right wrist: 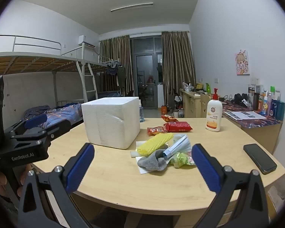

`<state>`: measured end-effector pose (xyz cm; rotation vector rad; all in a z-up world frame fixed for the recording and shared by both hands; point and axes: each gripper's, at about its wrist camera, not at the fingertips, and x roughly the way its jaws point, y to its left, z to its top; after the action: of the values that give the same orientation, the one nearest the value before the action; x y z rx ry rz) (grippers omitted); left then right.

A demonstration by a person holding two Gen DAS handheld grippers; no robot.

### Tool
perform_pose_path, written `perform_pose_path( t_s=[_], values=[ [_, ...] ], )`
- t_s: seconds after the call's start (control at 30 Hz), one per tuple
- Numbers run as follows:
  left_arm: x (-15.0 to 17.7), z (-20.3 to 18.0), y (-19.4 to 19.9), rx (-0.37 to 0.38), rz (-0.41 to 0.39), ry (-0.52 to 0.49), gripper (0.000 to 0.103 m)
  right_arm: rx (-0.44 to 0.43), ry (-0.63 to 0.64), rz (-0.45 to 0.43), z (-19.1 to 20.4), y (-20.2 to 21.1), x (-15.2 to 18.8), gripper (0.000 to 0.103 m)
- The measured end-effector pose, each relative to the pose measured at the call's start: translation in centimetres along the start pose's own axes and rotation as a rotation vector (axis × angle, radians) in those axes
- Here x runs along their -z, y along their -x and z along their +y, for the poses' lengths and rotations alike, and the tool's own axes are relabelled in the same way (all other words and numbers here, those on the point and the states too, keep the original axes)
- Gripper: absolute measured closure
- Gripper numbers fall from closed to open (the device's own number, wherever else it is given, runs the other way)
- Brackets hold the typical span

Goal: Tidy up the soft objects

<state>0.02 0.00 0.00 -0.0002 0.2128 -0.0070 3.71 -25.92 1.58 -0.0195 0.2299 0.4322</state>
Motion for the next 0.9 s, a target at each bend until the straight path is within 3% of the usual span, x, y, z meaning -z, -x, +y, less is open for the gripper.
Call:
perform_pose_path(
  t_s=[0.1, 0.2, 0.9],
  values=[
    [-0.1, 0.0, -0.4, 0.025, 0.013, -0.007, 0.000, 0.001, -0.007, 0.002, 0.0, 0.0, 0.0, 0.000],
    [-0.3, 0.1, 0.7, 0.017, -0.043, -0.013, 0.000, 0.001, -0.003, 0.001, 0.0, 0.1, -0.1, 0.000],
    [0.3, -0.2, -0.1, 0.031, -0.021, 0.005, 0.000, 0.004, -0.001, -0.004, -0.1, 0.6, -0.4, 0.000]
  ],
)
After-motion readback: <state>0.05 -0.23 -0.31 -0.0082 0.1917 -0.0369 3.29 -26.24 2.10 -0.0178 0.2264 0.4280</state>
